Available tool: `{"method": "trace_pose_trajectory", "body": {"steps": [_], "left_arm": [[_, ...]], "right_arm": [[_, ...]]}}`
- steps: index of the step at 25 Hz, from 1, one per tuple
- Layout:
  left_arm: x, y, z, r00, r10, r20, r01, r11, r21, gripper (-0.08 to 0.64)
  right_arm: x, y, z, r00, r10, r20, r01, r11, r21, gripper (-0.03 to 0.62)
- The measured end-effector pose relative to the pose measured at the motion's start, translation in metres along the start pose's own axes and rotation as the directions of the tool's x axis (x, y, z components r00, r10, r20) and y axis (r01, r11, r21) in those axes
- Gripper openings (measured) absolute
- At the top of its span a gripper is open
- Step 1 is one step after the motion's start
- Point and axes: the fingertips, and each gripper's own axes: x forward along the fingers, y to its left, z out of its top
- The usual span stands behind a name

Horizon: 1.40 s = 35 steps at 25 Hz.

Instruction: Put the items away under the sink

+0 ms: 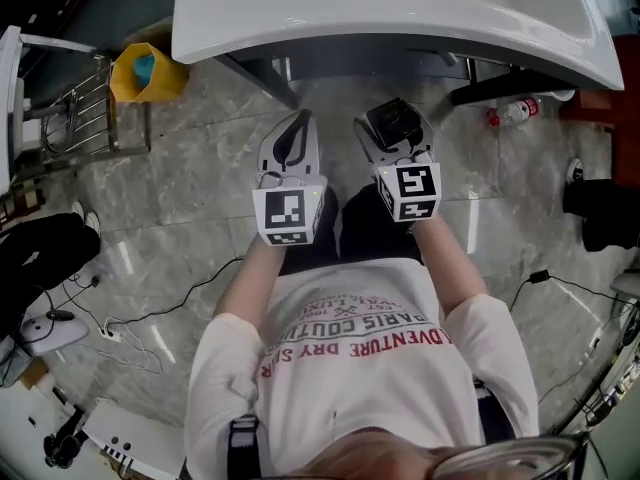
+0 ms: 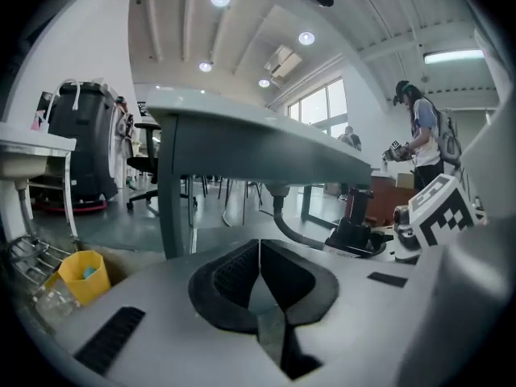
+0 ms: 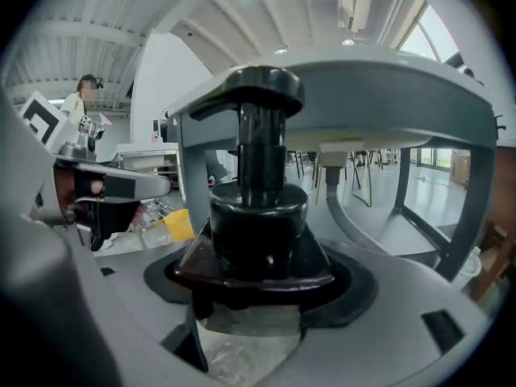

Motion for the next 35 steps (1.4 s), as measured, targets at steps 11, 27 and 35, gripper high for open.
{"method": "trace_pose_trajectory", "body": {"steps": [11, 27, 35], "left_arm": [[0.058, 0.030, -0.088, 0.997, 0.002, 0.080, 0.000, 1.000, -0.025, 0.028], [0.063, 0.027, -0.091, 0.988, -0.102, 0.112, 0.107, 0.994, -0.034, 0.026], [0.075, 0.034, -0.103, 0.989, -0.120, 0.080, 0.125, 0.991, -0.056, 0.026]], "right_arm": [[0.080, -0.017, -0.066, 0.998, -0.049, 0.046, 0.050, 0.999, -0.005, 0.379], [0.162, -0.076, -0.016, 0.981, -0.186, 0.050, 0.187, 0.982, -0.024, 0.379], [0.204, -0.100, -0.014, 0.973, -0.229, 0.006, 0.229, 0.973, -0.022, 0.379]]}}
